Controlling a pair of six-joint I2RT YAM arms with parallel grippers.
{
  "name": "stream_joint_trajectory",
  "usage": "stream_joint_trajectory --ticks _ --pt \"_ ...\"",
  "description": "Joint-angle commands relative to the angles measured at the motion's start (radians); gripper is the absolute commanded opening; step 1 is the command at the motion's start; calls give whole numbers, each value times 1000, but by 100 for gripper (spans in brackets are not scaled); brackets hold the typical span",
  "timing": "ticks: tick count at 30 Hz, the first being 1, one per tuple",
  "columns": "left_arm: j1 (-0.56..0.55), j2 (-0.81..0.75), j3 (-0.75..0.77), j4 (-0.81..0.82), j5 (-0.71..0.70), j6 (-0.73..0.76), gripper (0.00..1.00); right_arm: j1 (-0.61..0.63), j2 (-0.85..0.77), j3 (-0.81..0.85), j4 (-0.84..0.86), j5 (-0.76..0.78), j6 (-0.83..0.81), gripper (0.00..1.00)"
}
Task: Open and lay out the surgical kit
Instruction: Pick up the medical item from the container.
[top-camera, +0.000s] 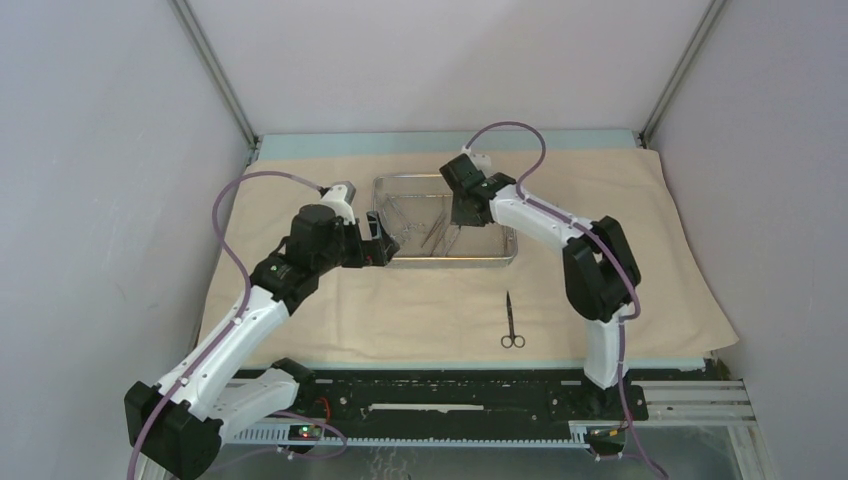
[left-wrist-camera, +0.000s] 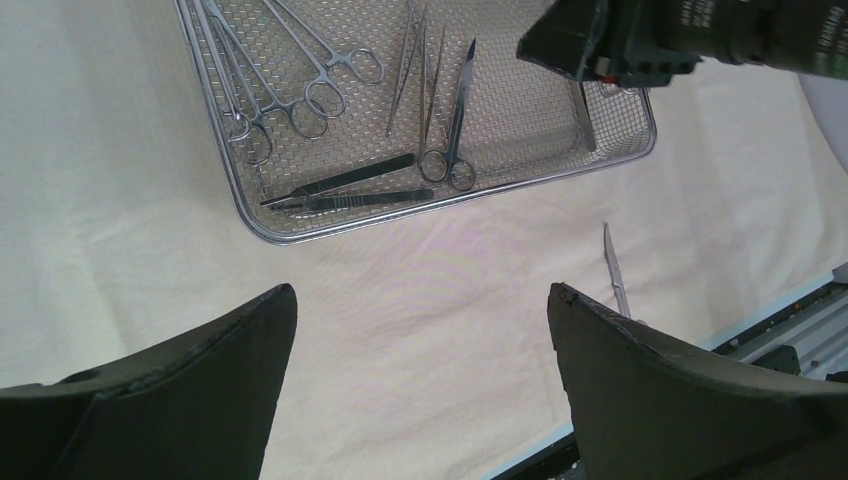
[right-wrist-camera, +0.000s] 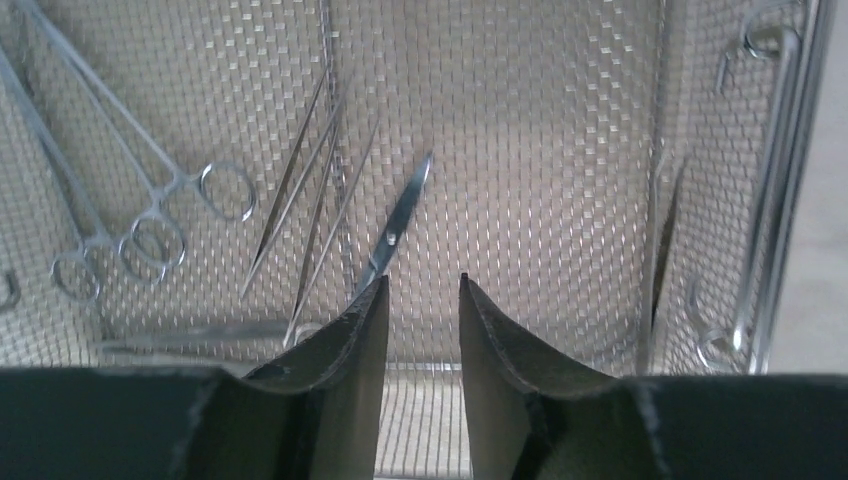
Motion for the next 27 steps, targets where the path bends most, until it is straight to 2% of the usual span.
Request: stream_joint_trajectory --ticks 1,12,27 --pt "-4 1 79 15 -12 18 100 -29 92 95 31 8 -11 39" --pt "-4 27 113 27 -55 53 100 -70 251 209 44 -2 -13 38" --pt "1 21 98 34 -69 65 100 -31 283 207 50 -15 7 37"
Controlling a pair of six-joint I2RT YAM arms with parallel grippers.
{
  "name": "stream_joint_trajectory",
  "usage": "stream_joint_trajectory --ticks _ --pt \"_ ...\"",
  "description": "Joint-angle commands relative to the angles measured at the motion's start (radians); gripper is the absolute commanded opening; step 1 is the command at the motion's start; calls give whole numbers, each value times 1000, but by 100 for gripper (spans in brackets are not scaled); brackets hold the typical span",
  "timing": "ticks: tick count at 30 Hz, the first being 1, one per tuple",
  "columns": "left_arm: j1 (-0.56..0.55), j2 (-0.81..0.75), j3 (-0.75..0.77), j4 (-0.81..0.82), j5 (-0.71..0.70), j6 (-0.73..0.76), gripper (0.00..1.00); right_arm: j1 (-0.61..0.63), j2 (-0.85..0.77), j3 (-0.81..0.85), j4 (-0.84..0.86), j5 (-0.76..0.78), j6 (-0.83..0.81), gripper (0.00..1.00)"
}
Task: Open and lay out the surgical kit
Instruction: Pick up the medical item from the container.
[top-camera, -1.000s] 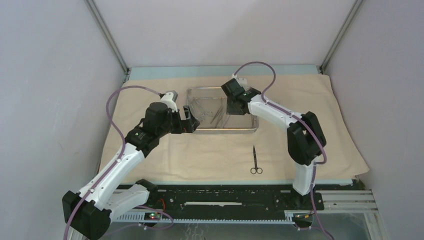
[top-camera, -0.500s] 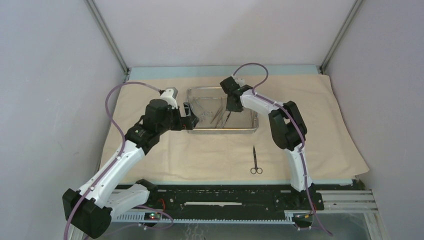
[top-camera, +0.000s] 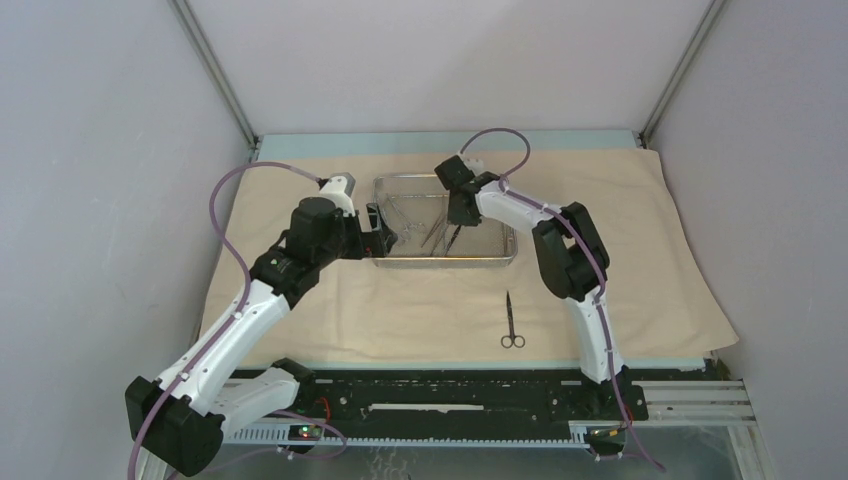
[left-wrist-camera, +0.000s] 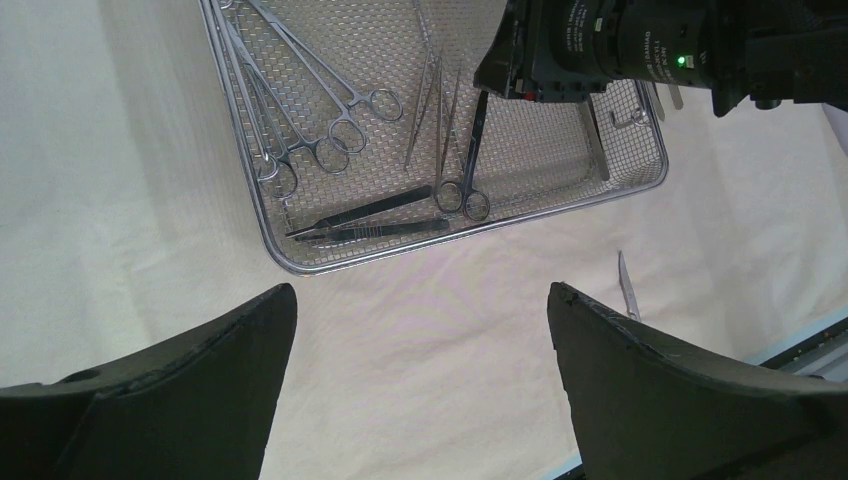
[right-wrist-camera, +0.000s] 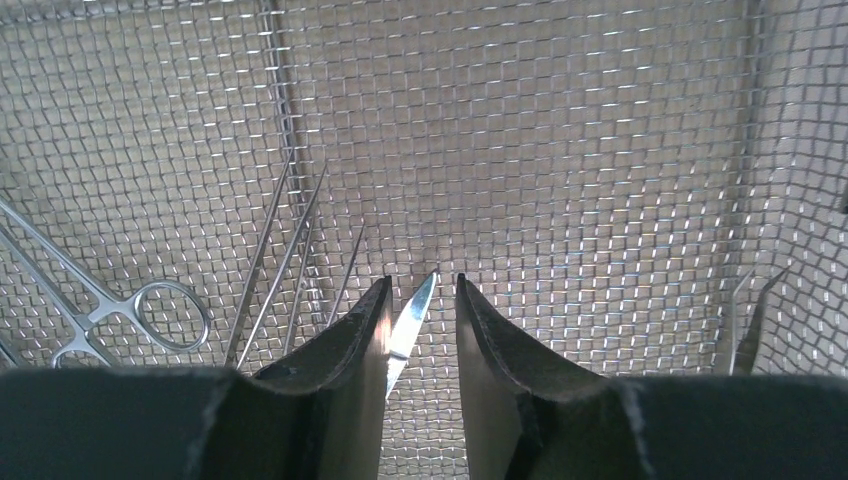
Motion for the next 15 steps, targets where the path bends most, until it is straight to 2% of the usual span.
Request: stream_joint_trajectory --ticks 1,11,15 --pt "1 -10 45 30 -15 29 100 14 18 36 13 15 10 36" --pt "4 -15 36 33 -18 33 100 31 54 42 -3 27 30 28" --pt "7 -20 34 33 -22 35 100 32 54 43 -4 40 30 15"
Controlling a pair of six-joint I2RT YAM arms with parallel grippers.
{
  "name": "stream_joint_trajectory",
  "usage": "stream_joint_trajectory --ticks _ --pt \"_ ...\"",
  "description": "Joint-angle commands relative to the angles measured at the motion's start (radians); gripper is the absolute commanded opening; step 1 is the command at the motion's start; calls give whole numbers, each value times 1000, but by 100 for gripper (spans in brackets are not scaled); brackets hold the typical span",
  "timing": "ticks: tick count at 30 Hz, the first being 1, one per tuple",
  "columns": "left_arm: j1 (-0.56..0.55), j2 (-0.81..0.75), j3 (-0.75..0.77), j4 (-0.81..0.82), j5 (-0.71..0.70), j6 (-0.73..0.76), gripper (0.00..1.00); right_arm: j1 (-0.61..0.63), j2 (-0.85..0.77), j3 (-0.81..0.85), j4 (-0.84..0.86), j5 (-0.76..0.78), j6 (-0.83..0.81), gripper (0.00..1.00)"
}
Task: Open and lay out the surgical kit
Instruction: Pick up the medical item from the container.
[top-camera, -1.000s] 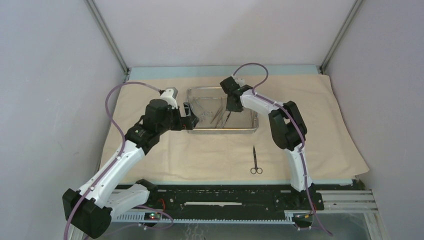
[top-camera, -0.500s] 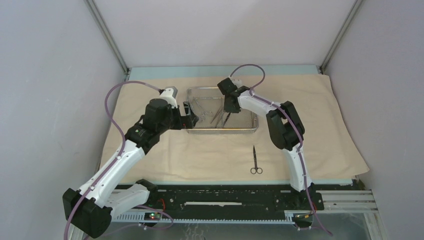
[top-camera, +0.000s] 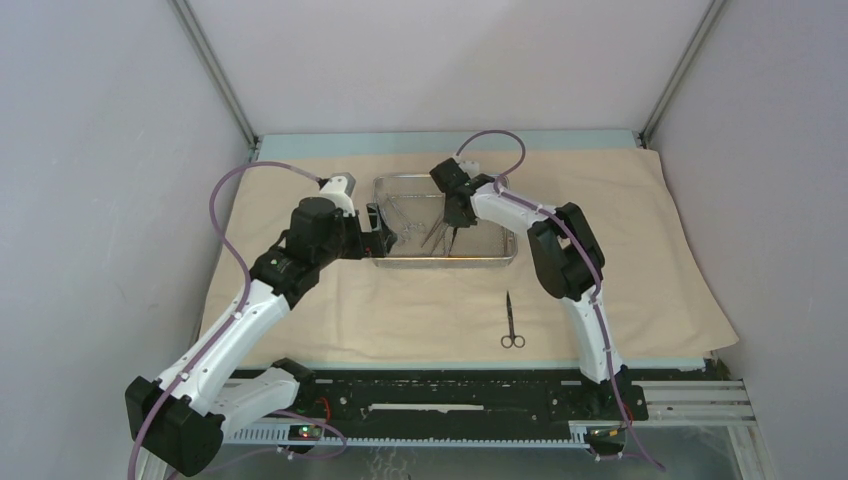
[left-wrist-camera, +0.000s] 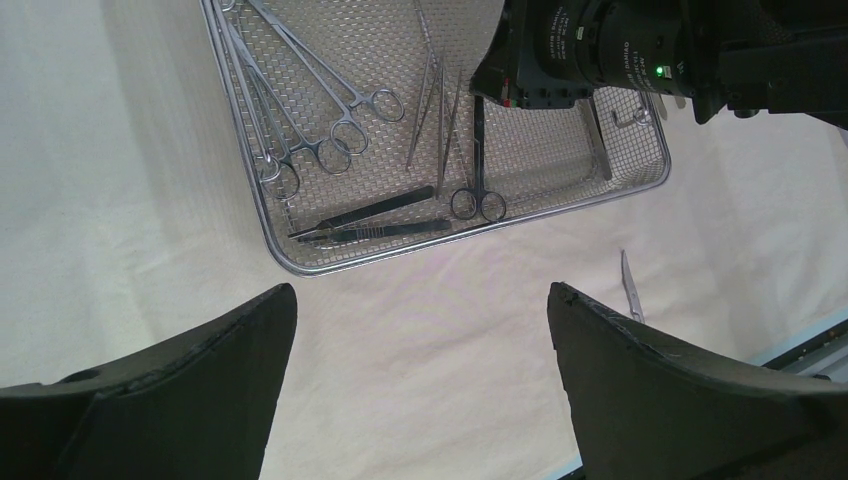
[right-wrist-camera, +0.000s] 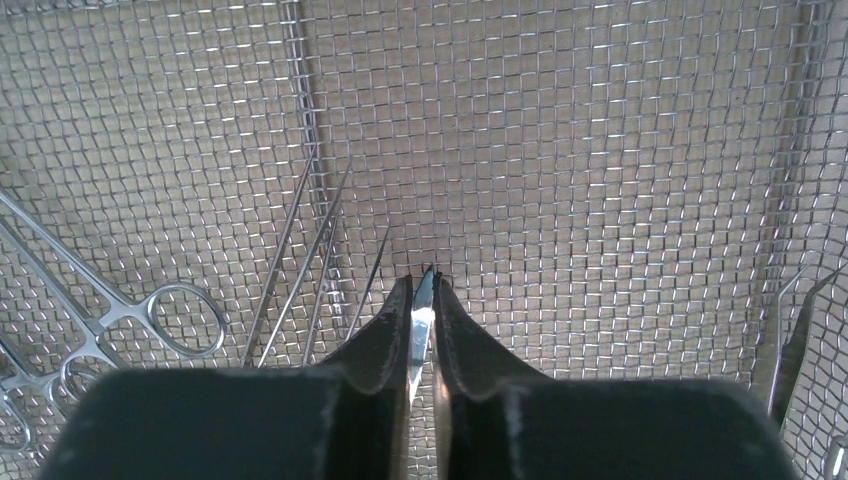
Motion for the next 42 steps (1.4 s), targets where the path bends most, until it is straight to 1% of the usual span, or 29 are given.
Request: stream_joint_trajectory --ticks 1,3,4,19,34,42 --pt "7 -21 32 33 -20 31 100 8 26 29 -6 40 11 11" --pt "8 -24 30 33 -21 31 100 2 21 37 -8 44 6 2" --pt "9 -26 28 31 -21 32 100 -1 18 43 -9 46 4 0" --pt "17 -34 13 38 -25 36 100 -13 -37 99 20 70 -84 0" --pt "20 -35 4 40 -23 36 100 -8 -110 16 141 41 -162 0" --pt "25 -33 2 41 -22 32 100 -7 -183 -58 222 36 -196 0"
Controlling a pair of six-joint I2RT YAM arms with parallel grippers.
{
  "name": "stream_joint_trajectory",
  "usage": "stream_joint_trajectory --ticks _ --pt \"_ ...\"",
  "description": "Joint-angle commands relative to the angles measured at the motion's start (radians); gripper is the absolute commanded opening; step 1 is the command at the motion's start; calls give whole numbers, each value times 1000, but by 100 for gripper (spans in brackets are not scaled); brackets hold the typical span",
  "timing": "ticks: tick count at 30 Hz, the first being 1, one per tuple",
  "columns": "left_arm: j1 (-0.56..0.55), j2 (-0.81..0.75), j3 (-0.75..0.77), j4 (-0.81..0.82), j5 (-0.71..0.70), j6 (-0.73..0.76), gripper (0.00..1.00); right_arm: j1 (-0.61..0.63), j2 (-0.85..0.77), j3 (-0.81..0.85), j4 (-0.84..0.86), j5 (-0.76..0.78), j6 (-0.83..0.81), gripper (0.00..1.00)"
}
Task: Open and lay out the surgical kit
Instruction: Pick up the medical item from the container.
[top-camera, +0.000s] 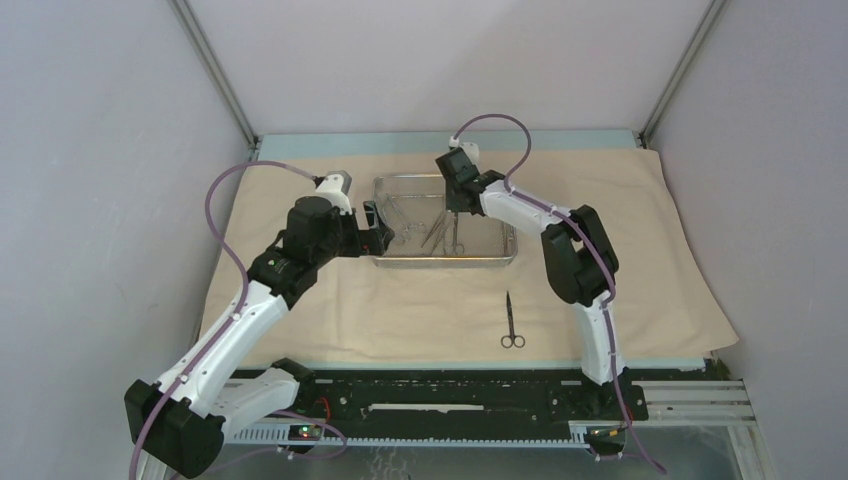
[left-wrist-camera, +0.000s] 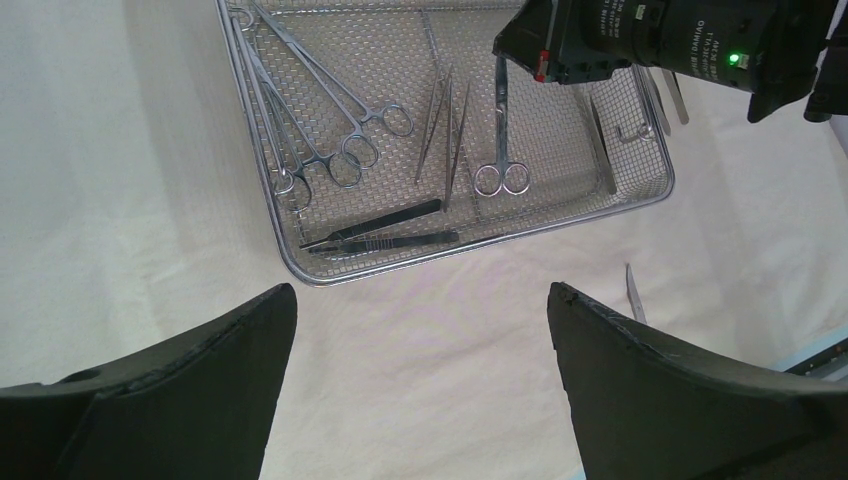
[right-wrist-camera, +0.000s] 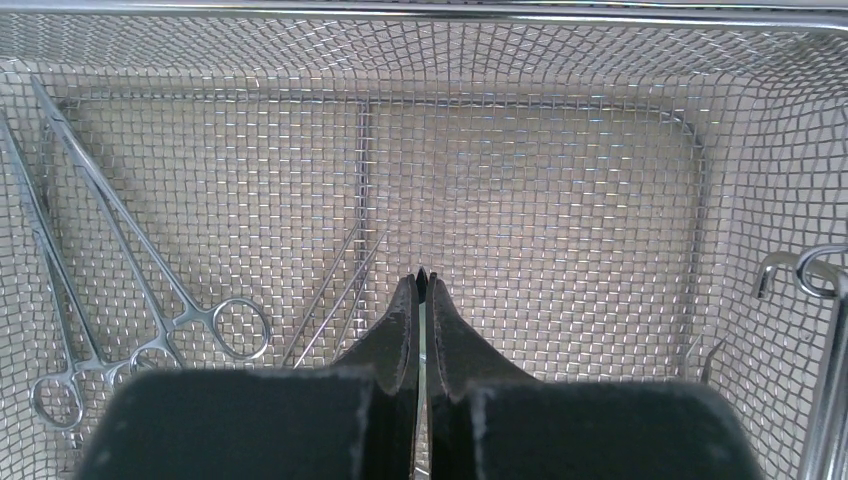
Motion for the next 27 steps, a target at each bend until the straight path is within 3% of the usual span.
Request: stream_joint_trajectory --ticks 1,27 --pt "5 -23 3 29 -14 19 100 4 -107 -30 81 2 -39 0" --pt "12 -17 -2 32 -5 10 100 19 -232 -156 188 -9 -97 0"
